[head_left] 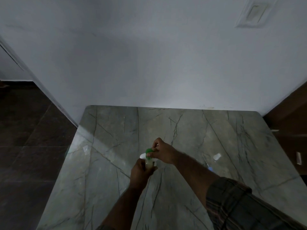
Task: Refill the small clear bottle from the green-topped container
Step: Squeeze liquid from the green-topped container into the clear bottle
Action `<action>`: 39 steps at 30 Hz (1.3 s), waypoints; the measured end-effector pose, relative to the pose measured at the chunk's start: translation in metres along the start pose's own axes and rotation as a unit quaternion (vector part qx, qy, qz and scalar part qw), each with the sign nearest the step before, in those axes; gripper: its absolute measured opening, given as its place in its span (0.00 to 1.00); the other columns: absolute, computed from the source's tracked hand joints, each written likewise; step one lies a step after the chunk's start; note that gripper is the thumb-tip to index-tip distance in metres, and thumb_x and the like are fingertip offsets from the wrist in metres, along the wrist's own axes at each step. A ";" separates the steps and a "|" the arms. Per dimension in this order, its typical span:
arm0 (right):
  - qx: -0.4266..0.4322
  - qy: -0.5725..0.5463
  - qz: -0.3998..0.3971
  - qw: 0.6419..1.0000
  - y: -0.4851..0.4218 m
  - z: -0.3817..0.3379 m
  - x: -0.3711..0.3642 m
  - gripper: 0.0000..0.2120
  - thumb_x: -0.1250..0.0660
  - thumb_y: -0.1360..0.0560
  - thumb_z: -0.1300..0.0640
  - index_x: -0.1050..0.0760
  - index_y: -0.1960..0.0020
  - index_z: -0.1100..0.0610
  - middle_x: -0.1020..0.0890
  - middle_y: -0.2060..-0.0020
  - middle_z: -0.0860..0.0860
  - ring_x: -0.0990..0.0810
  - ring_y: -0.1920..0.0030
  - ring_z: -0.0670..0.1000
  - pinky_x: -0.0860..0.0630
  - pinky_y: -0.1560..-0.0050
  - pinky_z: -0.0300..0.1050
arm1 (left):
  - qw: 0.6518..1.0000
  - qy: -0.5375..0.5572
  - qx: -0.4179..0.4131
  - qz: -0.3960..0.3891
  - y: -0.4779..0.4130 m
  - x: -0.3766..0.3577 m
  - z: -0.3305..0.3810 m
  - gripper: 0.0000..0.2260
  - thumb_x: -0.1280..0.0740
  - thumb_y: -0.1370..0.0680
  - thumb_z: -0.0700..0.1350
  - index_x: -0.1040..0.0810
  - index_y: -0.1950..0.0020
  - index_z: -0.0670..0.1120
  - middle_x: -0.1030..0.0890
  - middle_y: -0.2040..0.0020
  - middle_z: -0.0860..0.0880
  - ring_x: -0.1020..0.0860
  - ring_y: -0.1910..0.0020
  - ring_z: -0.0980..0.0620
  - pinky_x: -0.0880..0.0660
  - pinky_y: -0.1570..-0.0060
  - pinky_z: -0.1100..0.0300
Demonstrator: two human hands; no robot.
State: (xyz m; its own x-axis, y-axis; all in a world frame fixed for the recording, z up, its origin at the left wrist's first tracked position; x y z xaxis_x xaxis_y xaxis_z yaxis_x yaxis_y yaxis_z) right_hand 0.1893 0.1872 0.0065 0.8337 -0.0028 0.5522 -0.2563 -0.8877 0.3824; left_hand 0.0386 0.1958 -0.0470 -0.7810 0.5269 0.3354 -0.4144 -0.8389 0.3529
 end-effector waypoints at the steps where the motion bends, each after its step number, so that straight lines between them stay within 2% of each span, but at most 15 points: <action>1: 0.002 -0.002 0.001 1.000 0.000 0.000 0.000 0.25 0.25 0.32 0.43 0.32 0.46 0.55 0.20 0.54 0.53 0.23 0.57 0.48 0.26 0.59 0.44 | 1.000 -0.001 0.000 0.000 -0.001 0.000 0.000 0.13 0.23 0.30 0.49 0.25 0.52 0.53 0.17 0.56 0.51 0.17 0.60 0.55 0.20 0.63 0.63; 5: 0.014 0.003 0.006 1.000 -0.002 -0.001 -0.001 0.22 0.24 0.31 0.46 0.34 0.50 0.54 0.22 0.58 0.50 0.26 0.61 0.46 0.30 0.65 0.40 | 1.000 0.002 0.008 -0.001 -0.004 -0.002 -0.006 0.15 0.23 0.31 0.49 0.24 0.49 0.48 0.17 0.56 0.50 0.17 0.59 0.52 0.17 0.59 0.54; 10: 0.017 0.004 0.014 1.000 -0.002 -0.001 -0.002 0.22 0.24 0.32 0.47 0.34 0.51 0.53 0.24 0.61 0.48 0.26 0.63 0.45 0.31 0.66 0.40 | 0.999 0.034 0.019 -0.001 -0.003 -0.004 -0.010 0.14 0.23 0.31 0.47 0.23 0.49 0.49 0.16 0.54 0.49 0.16 0.57 0.50 0.16 0.56 0.49; 16: 0.003 -0.002 0.000 1.000 -0.001 0.002 -0.001 0.24 0.25 0.32 0.42 0.33 0.48 0.55 0.23 0.57 0.50 0.26 0.59 0.47 0.29 0.60 0.43 | 0.999 0.033 0.017 -0.011 -0.002 -0.005 -0.007 0.15 0.23 0.30 0.47 0.24 0.47 0.51 0.17 0.53 0.49 0.17 0.57 0.51 0.16 0.56 0.50; 20: 0.012 -0.009 0.013 1.000 -0.001 0.001 0.000 0.23 0.25 0.31 0.44 0.34 0.50 0.54 0.23 0.59 0.50 0.27 0.63 0.45 0.30 0.63 0.41 | 0.999 0.036 0.015 -0.010 -0.003 -0.005 -0.005 0.15 0.24 0.30 0.48 0.23 0.47 0.49 0.17 0.54 0.49 0.17 0.58 0.52 0.18 0.61 0.61; 23: 0.017 -0.001 0.023 1.000 -0.001 0.001 0.001 0.22 0.25 0.31 0.45 0.34 0.52 0.54 0.26 0.62 0.47 0.29 0.65 0.44 0.33 0.66 0.40 | 0.999 0.034 0.017 -0.011 -0.003 -0.006 -0.006 0.14 0.24 0.29 0.47 0.24 0.48 0.49 0.17 0.54 0.49 0.17 0.59 0.53 0.19 0.63 0.63; 25: 0.018 0.000 0.027 0.999 -0.001 0.001 0.001 0.22 0.25 0.31 0.46 0.35 0.52 0.55 0.26 0.63 0.47 0.30 0.65 0.44 0.33 0.67 0.40 | 0.999 0.028 0.017 -0.011 -0.004 -0.006 -0.007 0.13 0.24 0.29 0.47 0.24 0.48 0.50 0.17 0.54 0.50 0.17 0.59 0.53 0.18 0.62 0.61; 29: 0.006 0.001 0.017 1.000 -0.002 0.002 -0.001 0.23 0.25 0.32 0.44 0.34 0.51 0.54 0.25 0.61 0.47 0.27 0.63 0.45 0.31 0.65 0.40 | 0.999 0.046 0.016 -0.015 -0.004 -0.006 -0.010 0.14 0.24 0.29 0.46 0.23 0.47 0.49 0.17 0.53 0.48 0.16 0.57 0.50 0.16 0.56 0.50; 34: -0.006 0.003 0.003 1.000 -0.002 0.003 -0.001 0.25 0.26 0.32 0.40 0.34 0.49 0.53 0.24 0.61 0.47 0.27 0.63 0.44 0.30 0.65 0.40 | 0.998 0.062 0.023 -0.012 -0.004 -0.004 -0.009 0.17 0.23 0.30 0.46 0.23 0.45 0.47 0.16 0.52 0.47 0.16 0.56 0.48 0.16 0.56 0.47; 39: 0.006 0.006 0.007 1.000 -0.002 0.002 0.000 0.23 0.25 0.31 0.43 0.34 0.50 0.54 0.24 0.60 0.48 0.27 0.64 0.45 0.31 0.66 0.40 | 0.999 0.048 0.020 -0.012 -0.005 -0.006 -0.010 0.17 0.23 0.30 0.46 0.23 0.45 0.47 0.17 0.52 0.49 0.16 0.56 0.50 0.16 0.55 0.49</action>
State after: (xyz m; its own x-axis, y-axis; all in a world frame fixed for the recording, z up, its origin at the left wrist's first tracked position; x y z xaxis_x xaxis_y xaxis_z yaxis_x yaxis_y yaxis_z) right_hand 0.1905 0.1878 0.0043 0.8248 -0.0095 0.5654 -0.2613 -0.8931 0.3662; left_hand 0.0406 0.1952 -0.0593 -0.8128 0.5301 0.2416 -0.4163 -0.8186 0.3956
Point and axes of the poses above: each hand's wrist, its own y-axis away from the middle knuckle, its own x-axis out of the back of the hand, z = x × y, the point moved 9 cm from there along -y, towards the middle knuckle
